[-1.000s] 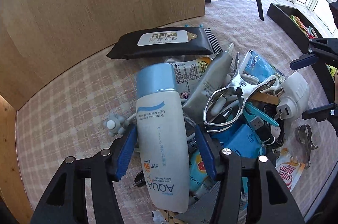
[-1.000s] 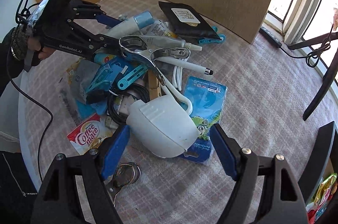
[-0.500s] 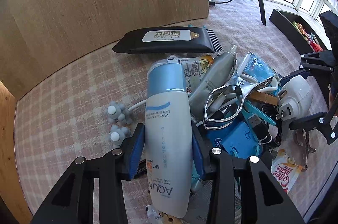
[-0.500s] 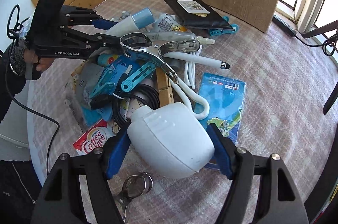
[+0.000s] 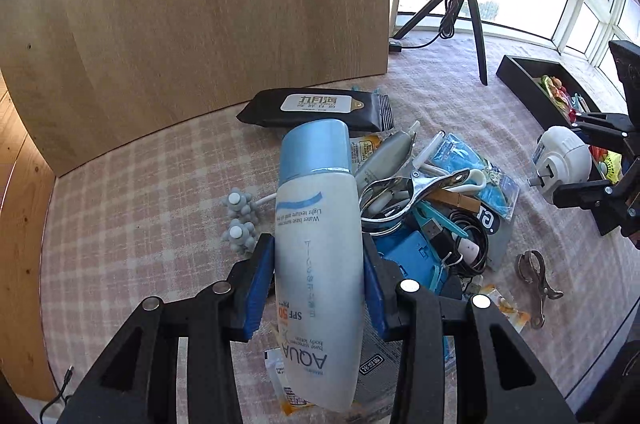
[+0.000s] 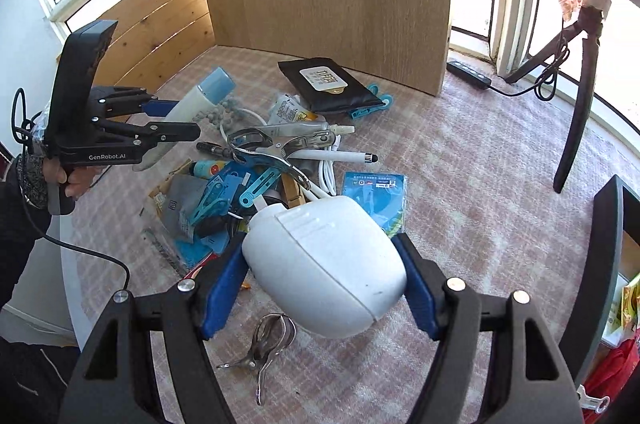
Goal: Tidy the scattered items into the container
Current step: 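Carry the bottle and white device into the black tray and release both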
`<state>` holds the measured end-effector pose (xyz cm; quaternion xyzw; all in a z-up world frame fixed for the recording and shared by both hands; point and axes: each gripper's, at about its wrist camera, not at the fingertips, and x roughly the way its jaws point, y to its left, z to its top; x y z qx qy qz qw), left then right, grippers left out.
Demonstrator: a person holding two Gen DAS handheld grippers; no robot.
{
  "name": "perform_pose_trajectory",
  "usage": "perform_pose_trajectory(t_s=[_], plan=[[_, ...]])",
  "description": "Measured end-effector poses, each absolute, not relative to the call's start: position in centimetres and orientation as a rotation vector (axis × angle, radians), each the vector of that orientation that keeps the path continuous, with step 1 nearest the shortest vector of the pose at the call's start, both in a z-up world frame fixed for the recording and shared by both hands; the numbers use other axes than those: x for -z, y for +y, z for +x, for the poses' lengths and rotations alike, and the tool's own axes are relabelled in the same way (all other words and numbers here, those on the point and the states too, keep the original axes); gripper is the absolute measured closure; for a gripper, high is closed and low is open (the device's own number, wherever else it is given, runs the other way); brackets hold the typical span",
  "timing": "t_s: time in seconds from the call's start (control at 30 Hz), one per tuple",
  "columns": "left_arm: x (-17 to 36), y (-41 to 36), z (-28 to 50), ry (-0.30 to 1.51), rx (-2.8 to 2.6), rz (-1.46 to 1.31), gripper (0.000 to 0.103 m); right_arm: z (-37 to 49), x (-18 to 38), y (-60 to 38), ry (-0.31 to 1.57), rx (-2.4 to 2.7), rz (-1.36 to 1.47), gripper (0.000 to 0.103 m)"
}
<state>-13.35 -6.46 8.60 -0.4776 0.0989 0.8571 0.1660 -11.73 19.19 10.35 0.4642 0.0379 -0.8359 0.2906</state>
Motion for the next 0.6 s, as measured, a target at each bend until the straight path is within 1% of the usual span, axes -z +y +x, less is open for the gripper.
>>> perform_pose_trajectory(t_s=[0.3, 0.6], plan=[[-11.1, -3.1, -11.8, 0.288, -2.443, -1.286, 0.064, -9.0, -11.9, 25.6, -0.034, 2.398, 1.259, 0.033], [-13.4, 2.8, -9.3, 0.286, -2.394, -1.21, 0.064, -4.8, -14.1, 33.1, -0.174, 2.583, 1.293, 0.033]])
